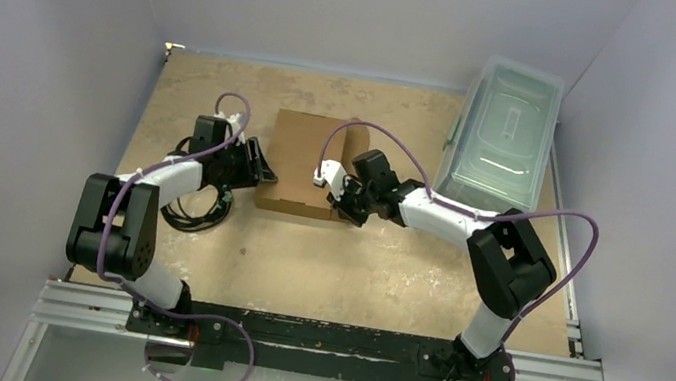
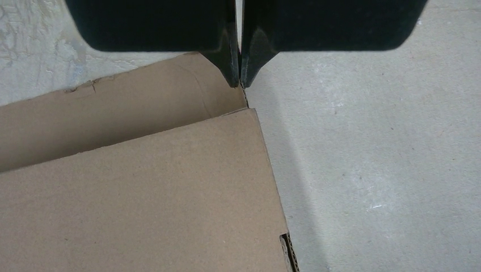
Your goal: Fold the paper box
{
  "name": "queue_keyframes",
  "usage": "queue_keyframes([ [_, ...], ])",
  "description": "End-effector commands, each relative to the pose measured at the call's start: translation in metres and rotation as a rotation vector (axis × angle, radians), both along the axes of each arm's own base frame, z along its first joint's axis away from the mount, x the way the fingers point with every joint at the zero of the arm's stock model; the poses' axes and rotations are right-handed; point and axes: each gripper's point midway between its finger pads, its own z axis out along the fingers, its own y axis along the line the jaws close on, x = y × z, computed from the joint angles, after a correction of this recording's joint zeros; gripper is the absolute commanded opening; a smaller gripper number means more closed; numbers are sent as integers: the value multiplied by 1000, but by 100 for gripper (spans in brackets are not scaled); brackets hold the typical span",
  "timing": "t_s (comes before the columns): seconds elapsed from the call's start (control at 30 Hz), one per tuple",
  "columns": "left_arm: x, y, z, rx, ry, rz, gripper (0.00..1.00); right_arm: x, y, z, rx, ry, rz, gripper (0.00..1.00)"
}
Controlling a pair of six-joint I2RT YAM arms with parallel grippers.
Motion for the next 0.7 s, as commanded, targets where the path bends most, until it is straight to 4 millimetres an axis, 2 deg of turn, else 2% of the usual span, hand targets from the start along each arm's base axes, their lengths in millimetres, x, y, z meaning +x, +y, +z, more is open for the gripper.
queue_keyframes([
  [0.0,0,-21,8,-47,-8,-71,48,0,2,-4,-18,13,4,0],
  [0.33,-2,-26,7,-55,-6,-86,47,-10,29,16,48,16,67,0],
  [0.67,-3,-27,7,-56,-4,-89,47,-8,40,26,70,8,57,0],
])
